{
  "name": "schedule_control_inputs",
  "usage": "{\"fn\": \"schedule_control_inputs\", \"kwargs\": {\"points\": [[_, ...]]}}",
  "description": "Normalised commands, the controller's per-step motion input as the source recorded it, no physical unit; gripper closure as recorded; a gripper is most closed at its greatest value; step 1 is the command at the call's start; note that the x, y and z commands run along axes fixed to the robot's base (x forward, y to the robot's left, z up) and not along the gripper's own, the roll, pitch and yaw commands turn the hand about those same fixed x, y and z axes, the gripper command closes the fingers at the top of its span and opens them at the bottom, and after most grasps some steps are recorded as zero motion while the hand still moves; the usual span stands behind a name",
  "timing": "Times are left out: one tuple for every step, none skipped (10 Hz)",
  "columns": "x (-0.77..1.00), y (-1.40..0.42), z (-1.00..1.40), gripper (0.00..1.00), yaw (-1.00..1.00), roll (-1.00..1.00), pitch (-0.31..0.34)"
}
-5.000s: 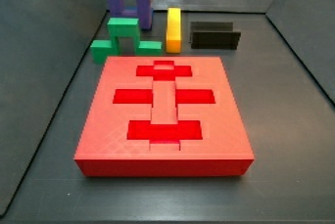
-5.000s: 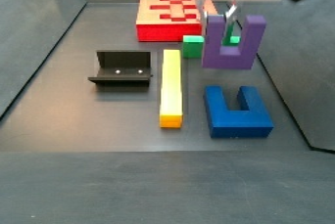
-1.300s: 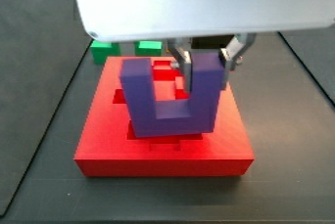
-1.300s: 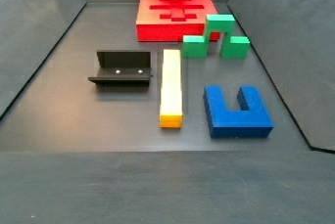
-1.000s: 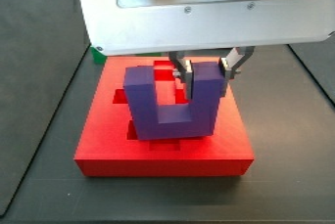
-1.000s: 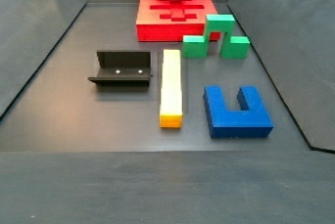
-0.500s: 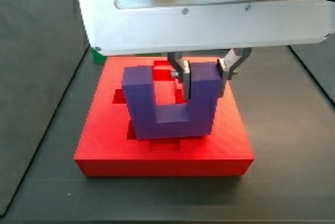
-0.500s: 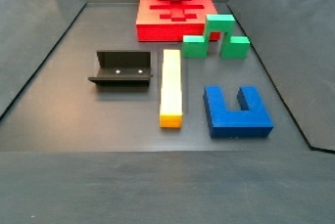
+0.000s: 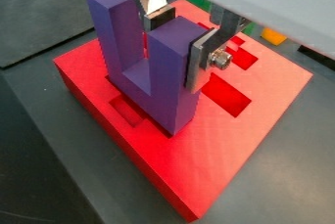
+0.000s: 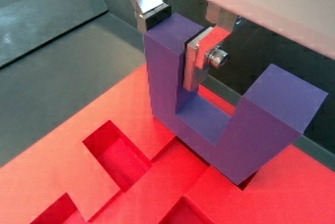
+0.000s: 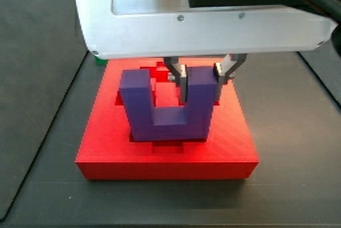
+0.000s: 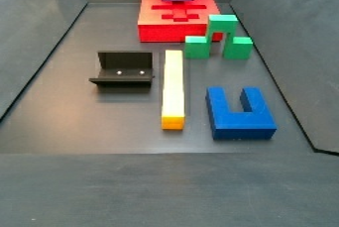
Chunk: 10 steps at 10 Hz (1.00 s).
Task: Pick up the purple object. Move up. Move to above the board. Insert the purple object.
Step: Insert the purple object.
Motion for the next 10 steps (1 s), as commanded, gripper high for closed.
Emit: {"fn": "schedule_control_inputs", "kwargs": {"points": [[-0.18, 0.00, 0.00, 1.00, 0.00, 0.00, 0.000], [-0.19, 0.00, -0.01, 1.00, 0.00, 0.00, -0.026], [0.00, -0.03, -0.05, 1.00, 0.00, 0.00, -0.020], [0.00, -0.07, -0.11, 1.00, 0.00, 0.00, -0.014], [0.00, -0.11, -0.18, 1.00, 0.00, 0.00, -0.036], [0.01, -0.13, -0.17, 1.00, 0.00, -0.01, -0.044], [0.00, -0.05, -0.19, 1.00, -0.01, -0.03, -0.060], [0.00, 0.00, -0.28, 1.00, -0.03, 0.00, -0.054], [0.04, 0.00, -0.53, 1.00, -0.07, 0.00, -0.066], [0.01, 0.05, -0.77, 1.00, -0.04, 0.01, -0.121]]}}
